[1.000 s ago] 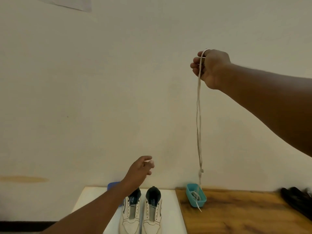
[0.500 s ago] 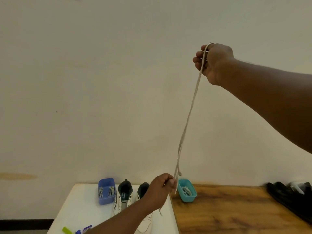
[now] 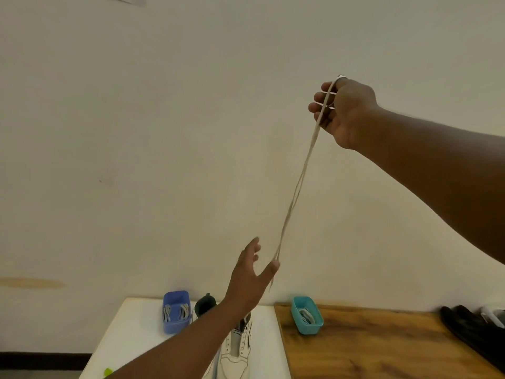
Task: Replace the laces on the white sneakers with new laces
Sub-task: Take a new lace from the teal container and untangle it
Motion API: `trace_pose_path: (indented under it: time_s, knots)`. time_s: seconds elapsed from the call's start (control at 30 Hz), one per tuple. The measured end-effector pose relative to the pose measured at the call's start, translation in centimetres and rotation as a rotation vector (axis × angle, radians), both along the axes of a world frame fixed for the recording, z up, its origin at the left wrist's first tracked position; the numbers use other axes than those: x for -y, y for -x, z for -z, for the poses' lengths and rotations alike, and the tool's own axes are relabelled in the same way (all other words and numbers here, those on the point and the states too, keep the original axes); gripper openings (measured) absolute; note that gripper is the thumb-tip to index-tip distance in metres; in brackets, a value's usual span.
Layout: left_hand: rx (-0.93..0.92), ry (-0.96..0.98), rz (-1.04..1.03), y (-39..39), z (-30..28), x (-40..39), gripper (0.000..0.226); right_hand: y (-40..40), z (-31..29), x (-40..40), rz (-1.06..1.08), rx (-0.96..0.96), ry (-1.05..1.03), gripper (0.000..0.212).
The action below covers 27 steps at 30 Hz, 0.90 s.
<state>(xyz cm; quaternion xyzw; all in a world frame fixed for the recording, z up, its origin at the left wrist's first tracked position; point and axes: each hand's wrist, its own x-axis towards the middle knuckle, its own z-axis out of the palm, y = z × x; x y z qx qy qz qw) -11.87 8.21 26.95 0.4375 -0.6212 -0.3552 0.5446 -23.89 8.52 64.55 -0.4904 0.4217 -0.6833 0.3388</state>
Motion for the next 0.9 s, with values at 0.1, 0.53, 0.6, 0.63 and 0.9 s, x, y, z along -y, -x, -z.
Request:
trace_pose_path:
  time_s: [0.1,0.53,0.6,0.63,0.9]
  knots:
    - [0.130,0.176,-0.168,1.5,-2.7,-0.4,0.076,-0.4,-0.1,-0.2,-0.004,-0.003,0.000,0.023]
    - [0.001,-0.069,0.183,1.6,2.5,-0.5,0.047,-1.3,-1.0,-1.1,-0.049,0.029,0.012,0.026]
    - [-0.039,-0.093,0.284,2.7,1.4,-1.1,0.047,-1.6,-0.8,-1.1,-0.063,0.028,0.004,0.025]
    - [-0.033,-0.083,0.294,3.2,0.9,-1.4,0.046,-1.7,-0.7,-1.1,-0.068,0.021,0.002,0.025]
    - [-0.185,-0.027,0.202,3.4,2.8,-2.3,0.017,-1.3,-1.3,-1.3,-0.039,0.013,0.042,0.028]
